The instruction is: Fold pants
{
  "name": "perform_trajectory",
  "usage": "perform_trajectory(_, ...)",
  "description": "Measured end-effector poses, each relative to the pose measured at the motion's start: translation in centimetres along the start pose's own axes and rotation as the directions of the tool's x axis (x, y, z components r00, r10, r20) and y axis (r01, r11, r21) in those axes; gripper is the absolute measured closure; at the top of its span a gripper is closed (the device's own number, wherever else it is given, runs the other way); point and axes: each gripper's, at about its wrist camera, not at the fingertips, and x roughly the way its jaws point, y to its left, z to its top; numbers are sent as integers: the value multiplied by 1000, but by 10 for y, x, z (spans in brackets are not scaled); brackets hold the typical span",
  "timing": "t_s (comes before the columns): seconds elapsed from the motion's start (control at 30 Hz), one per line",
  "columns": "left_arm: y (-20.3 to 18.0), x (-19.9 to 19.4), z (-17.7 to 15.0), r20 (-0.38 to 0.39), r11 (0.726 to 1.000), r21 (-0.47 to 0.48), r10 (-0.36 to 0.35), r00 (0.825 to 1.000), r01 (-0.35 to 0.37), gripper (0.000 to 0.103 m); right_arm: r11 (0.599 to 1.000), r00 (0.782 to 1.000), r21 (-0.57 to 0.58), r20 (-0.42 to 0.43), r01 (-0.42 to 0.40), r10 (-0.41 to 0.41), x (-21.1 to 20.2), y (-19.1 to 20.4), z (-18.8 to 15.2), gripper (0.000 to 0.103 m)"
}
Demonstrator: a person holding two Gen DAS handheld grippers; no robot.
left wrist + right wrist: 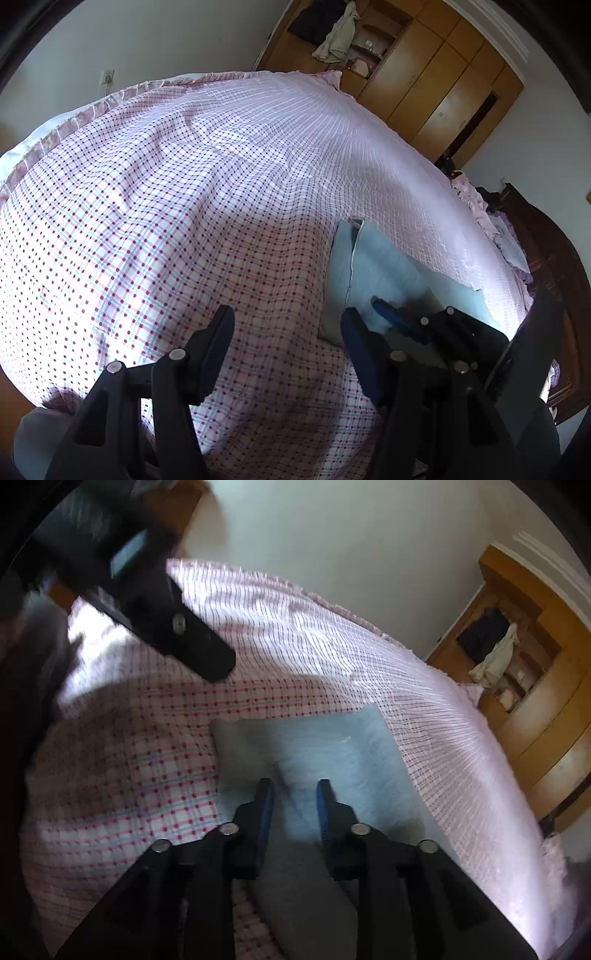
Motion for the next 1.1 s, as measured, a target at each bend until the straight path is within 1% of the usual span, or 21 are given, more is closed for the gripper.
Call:
perform_trajectory(0.07, -1, -2, -2, 0, 1000, 2, -3, 1000, 3, 40, 999, 1000, -25, -5, 29, -29, 3, 5, 1, 84)
perform_trajectory(0.13, -2, -3, -2, -2, 1000, 6, 1, 1000, -1, 40, 998, 998, -26, 2, 64, -64, 2, 10, 2, 84)
perform_trajectory(0.23, 0, -3, -2, -6, 1000, -10, -3, 1000, 3, 40, 996, 996, -15, 24, 85, -84, -1, 14, 5, 100)
perform_trajectory(0.27, 0, -1, -2, -7, 1000, -10, -3, 1000, 3, 40, 995, 994, -14, 34, 103, -103, -3, 15, 5, 100)
perform_trajectory(0.37, -1, 0, -1, -8, 1000, -6, -3, 1000, 3, 40, 993, 991, -3, 71, 116, -116, -10, 15, 7, 101)
perform_trajectory(0.4, -1, 1, -1, -9, 1000, -5, -2, 1000, 2, 40, 994, 991, 6, 75, 112, -112, -12, 15, 7, 103)
perform_trajectory(0.5, -1, 1, -1, -9, 1000, -10, -3, 1000, 3, 40, 995, 992, 29, 69, 99, -101, -12, 13, 7, 103)
perform_trajectory(0.63, 2, 0, 0, -5, 1000, -21, -7, 1000, 7, 40, 994, 991, 46, 91, 98, -102, -16, 11, 14, 103)
perform_trajectory(0.73, 5, -1, 0, -2, 999, -29, -14, 1000, 14, 40, 997, 992, 53, 110, 62, -67, -21, 12, 17, 103)
perform_trajectory(0.83, 10, -4, 1, 9, 999, -49, -18, 1000, 18, 40, 998, 991, 48, 127, 44, -50, -23, 16, 21, 103)
perform_trajectory(0.97, 10, -4, 1, 6, 998, -58, -18, 1000, 18, 40, 999, 989, 32, 149, 9, -14, -26, 28, 27, 103)
perform_trajectory(1.1, 9, -3, 1, 4, 998, -55, -17, 1000, 17, 40, 1000, 990, 14, 141, -1, -1, -22, 36, 29, 103)
